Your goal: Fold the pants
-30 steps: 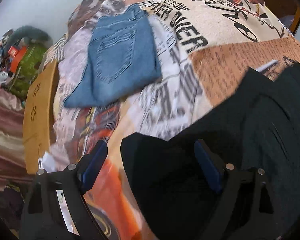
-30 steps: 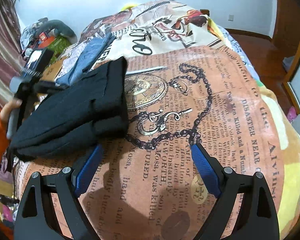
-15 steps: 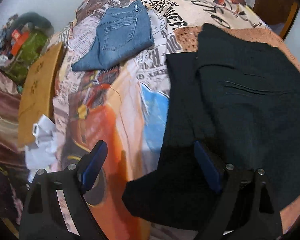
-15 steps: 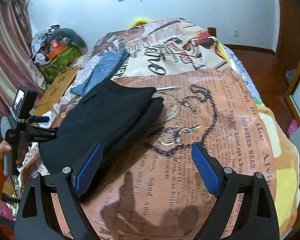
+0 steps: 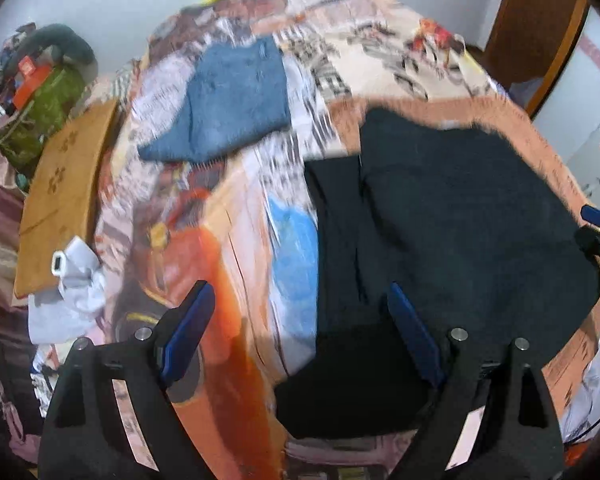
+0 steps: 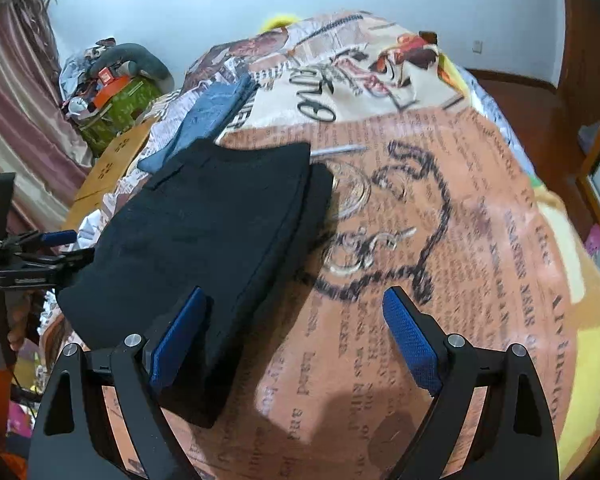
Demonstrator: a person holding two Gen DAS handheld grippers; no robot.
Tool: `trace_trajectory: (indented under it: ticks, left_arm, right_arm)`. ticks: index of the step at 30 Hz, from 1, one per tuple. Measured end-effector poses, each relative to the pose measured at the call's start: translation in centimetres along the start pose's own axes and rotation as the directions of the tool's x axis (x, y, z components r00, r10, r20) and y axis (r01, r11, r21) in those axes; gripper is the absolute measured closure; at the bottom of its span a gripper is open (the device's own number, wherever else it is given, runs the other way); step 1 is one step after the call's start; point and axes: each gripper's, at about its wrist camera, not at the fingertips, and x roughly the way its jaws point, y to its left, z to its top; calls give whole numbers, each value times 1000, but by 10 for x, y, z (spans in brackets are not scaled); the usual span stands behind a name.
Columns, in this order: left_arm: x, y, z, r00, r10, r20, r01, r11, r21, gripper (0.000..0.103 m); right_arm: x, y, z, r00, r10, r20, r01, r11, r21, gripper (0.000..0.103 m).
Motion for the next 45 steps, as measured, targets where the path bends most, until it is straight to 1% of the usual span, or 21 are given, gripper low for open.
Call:
trace_trajectory:
  ticks: [3, 8, 12, 14, 16, 18, 19, 21, 22, 23, 24, 25, 27, 28, 30, 33, 35, 38, 41, 43, 45]
  left_arm:
    - [-6, 4, 22, 999, -8, 46, 9, 1000, -19, 11]
    - [6, 0, 59, 997, -42, 70, 43, 999, -2, 10]
    - [36, -12, 83, 995, -103, 11, 102, 994, 24, 10]
    - [54, -19, 93, 989, -145, -31, 146, 989, 34, 10]
    - [71, -24, 98, 981, -178, -79, 182, 983, 37, 10]
    - [85, -28, 100, 973, -201, -118, 206, 978, 36, 11]
    - [94, -30, 101, 967, -209, -144, 215, 976, 28, 13]
    - [106, -31, 100, 948, -261, -184, 265, 964, -3, 20]
    - [109, -31, 99, 940, -281, -192, 284, 959, -12, 25]
    - [109, -33, 98, 936, -294, -191, 297, 955, -15, 27]
    - [108, -34, 98, 936, -301, -183, 305, 952, -10, 33]
    - [105, -36, 97, 930, -325, -172, 331, 944, 2, 44]
    - [102, -40, 96, 909, -376, -178, 384, 923, 9, 57]
    - [100, -42, 95, 916, -363, -170, 372, 928, 22, 57]
    - [97, -46, 95, 923, -348, -161, 360, 932, 46, 61]
    - [84, -46, 93, 937, -325, -129, 335, 940, 68, 68]
    - [68, -47, 92, 947, -310, -85, 317, 945, 85, 72]
    - [45, -47, 91, 962, -274, -7, 273, 955, 120, 75]
    - [30, -37, 95, 965, -257, 46, 251, 962, 104, 76]
    - [28, -28, 98, 967, -248, 61, 242, 966, 92, 75]
    - [35, -19, 104, 968, -248, 47, 245, 967, 62, 75]
  right_arm:
    - [-3, 1, 14, 999, -3, 42, 3, 1000, -10, 14]
    - [13, -3, 42, 998, 22, 66, -22, 1000, 4, 14]
    - [39, -11, 55, 998, 52, 27, -53, 998, 34, 15]
    - [53, -15, 60, 998, 66, -3, -66, 997, 51, 15]
    - [66, -19, 63, 996, 80, -32, -78, 995, 62, 18]
    - [79, -22, 65, 994, 92, -67, -87, 994, 70, 25]
    - [84, -25, 66, 991, 100, -85, -94, 993, 77, 27]
    - [93, -27, 65, 987, 114, -111, -105, 991, 89, 38]
    - [96, -28, 63, 983, 139, -117, -127, 987, 98, 41]
    - [98, -28, 63, 980, 159, -119, -147, 984, 102, 48]
    - [98, -27, 62, 980, 159, -116, -148, 984, 97, 50]
    - [97, -26, 62, 982, 157, -109, -148, 985, 87, 51]
    - [94, -22, 63, 983, 152, -98, -147, 987, 61, 59]
    - [91, -20, 63, 986, 145, -88, -141, 989, 50, 60]
    - [83, -15, 65, 990, 131, -52, -131, 991, 12, 70]
    - [75, -11, 71, 989, 146, -15, -146, 989, -17, 78]
    - [68, -5, 76, 988, 156, 11, -155, 987, -47, 81]
    - [58, 7, 84, 983, 176, 49, -171, 981, -94, 83]
    - [50, 15, 93, 977, 195, 83, -184, 975, -125, 84]
    - [51, 19, 100, 975, 203, 94, -189, 973, -134, 84]
    - [59, 21, 107, 974, 207, 89, -194, 972, -133, 84]
